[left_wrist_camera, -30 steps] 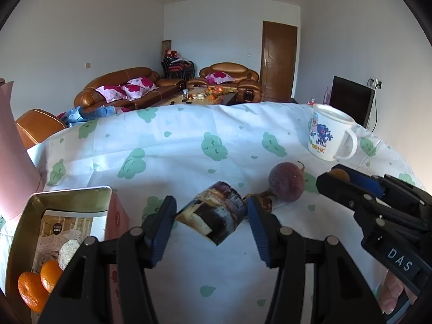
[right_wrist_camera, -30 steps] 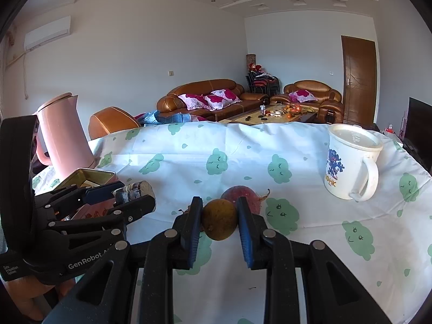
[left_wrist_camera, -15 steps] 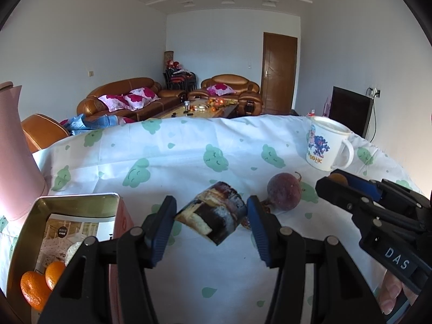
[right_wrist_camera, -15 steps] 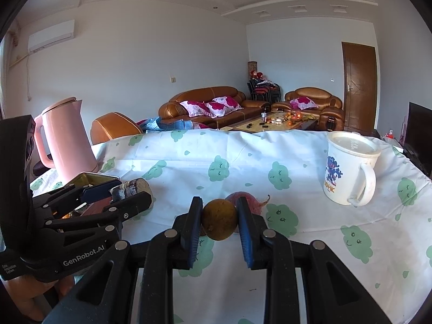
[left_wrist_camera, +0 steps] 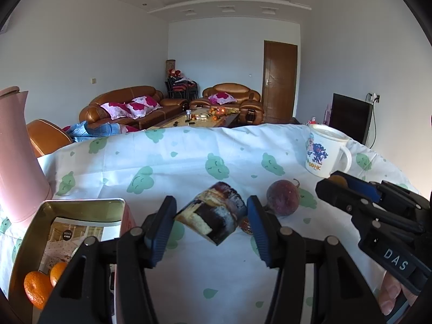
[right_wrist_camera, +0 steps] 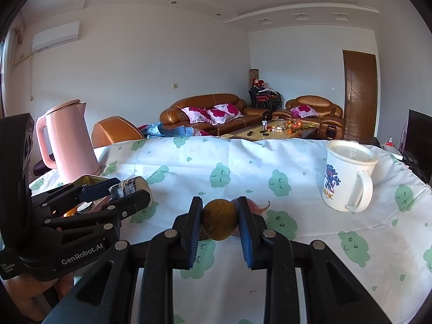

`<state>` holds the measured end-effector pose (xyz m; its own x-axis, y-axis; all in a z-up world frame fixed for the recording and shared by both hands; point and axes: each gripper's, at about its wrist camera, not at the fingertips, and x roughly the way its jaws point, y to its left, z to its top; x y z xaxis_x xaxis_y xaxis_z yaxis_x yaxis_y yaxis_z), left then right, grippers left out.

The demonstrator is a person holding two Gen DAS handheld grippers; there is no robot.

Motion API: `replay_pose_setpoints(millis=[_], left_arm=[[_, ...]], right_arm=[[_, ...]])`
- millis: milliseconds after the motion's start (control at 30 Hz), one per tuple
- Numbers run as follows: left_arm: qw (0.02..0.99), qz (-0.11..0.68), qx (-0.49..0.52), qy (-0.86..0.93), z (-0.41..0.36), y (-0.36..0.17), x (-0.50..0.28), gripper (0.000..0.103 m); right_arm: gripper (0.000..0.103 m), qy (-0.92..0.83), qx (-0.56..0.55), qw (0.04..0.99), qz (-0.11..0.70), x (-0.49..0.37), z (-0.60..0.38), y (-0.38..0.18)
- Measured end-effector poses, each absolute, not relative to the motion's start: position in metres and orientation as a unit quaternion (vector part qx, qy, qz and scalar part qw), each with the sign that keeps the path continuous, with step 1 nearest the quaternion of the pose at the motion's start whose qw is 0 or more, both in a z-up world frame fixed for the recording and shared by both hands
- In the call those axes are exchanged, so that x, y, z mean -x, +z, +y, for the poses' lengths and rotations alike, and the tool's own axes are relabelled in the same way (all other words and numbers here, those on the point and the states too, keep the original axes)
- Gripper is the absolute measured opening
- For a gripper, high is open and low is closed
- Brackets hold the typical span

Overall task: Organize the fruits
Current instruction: 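Lift the wrapped snack and yellow fruit and carry both toward the tin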

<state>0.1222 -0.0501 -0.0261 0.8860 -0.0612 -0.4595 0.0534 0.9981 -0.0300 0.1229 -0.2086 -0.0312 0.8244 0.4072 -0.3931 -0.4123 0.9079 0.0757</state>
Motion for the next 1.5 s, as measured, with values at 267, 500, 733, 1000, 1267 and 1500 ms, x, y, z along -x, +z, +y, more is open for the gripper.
replay_pose_setpoints(millis=[267, 500, 733, 1000, 1267, 1500], left_arm=[[0.975, 0.221, 0.000, -0.029, -0.052, -0.023, -0.116, 0.056], [0.978, 0.208, -0.008, -0.027, -0.054, -0.021, -0.111, 0.056], [0.980, 0.198, -0.011, -0.022, -0.055, -0.019, -0.105, 0.056], [0.982, 0.187, -0.009, -0.018, -0.053, -0.018, -0.100, 0.056], [0.983, 0.182, -0.007, -0.012, -0.052, -0.017, -0.096, 0.056], [0.982, 0.187, -0.007, -0.013, -0.052, -0.018, -0.094, 0.056]], right_arm=[[0.028, 0.218, 0.010, 0.957, 0.192, -0.119, -0.208, -0.030], [0.028, 0.218, 0.012, 0.958, 0.187, -0.116, -0.208, -0.030], [0.028, 0.219, 0.015, 0.959, 0.179, -0.112, -0.207, -0.029], [0.028, 0.221, 0.025, 0.961, 0.167, -0.106, -0.205, -0.027], [0.028, 0.221, 0.028, 0.962, 0.159, -0.102, -0.205, -0.026], [0.028, 0.222, 0.032, 0.962, 0.154, -0.100, -0.203, -0.025]])
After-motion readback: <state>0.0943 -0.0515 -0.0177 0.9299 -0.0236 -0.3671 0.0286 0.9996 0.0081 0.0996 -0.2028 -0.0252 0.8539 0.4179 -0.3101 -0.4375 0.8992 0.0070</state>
